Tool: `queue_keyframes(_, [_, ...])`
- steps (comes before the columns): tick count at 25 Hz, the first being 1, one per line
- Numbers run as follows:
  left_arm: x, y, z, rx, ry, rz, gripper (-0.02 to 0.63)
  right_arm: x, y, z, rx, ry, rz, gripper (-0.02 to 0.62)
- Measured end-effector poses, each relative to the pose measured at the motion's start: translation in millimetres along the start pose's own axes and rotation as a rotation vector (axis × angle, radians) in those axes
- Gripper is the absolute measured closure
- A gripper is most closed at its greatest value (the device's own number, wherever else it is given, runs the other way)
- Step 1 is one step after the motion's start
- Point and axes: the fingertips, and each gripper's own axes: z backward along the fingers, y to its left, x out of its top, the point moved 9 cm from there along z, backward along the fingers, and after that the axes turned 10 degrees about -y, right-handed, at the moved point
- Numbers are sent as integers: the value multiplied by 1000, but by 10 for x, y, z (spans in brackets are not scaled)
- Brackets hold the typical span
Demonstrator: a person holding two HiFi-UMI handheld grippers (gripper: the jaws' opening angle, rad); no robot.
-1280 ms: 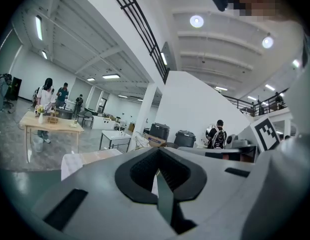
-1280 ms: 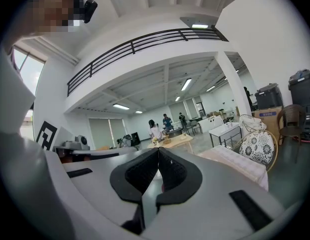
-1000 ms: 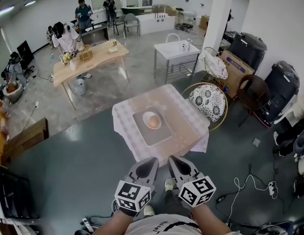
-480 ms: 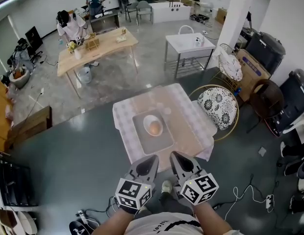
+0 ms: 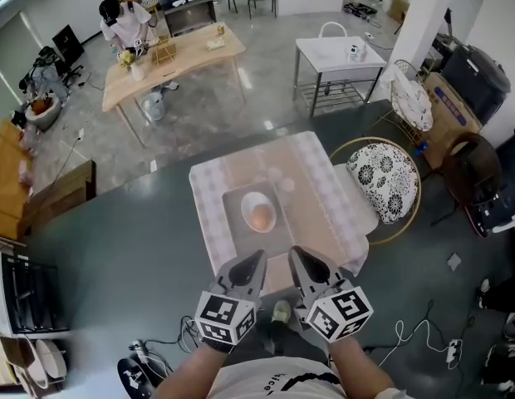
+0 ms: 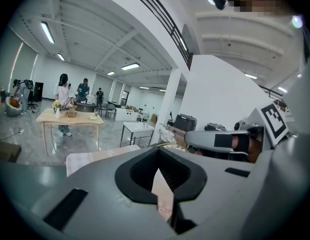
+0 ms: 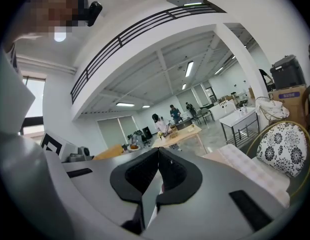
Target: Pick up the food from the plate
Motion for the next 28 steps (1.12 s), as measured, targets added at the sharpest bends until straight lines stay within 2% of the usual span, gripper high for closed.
queue_keyframes(6, [-114, 199, -319, 23, 27, -2, 601, -27, -218, -210, -28, 21, -15, 578])
queue_keyframes(12, [-377, 487, -664, 15, 73, 17, 600, -155, -407, -421, -76, 32, -23, 578])
queue_keyframes(17, [-618, 748, -937, 2, 104, 18, 600, -400, -617, -652, -124, 41, -43, 578])
queue_keyframes(28, [-1351, 1262, -1459, 18, 185, 3, 587, -1121, -1047, -985, -169, 79, -111, 578])
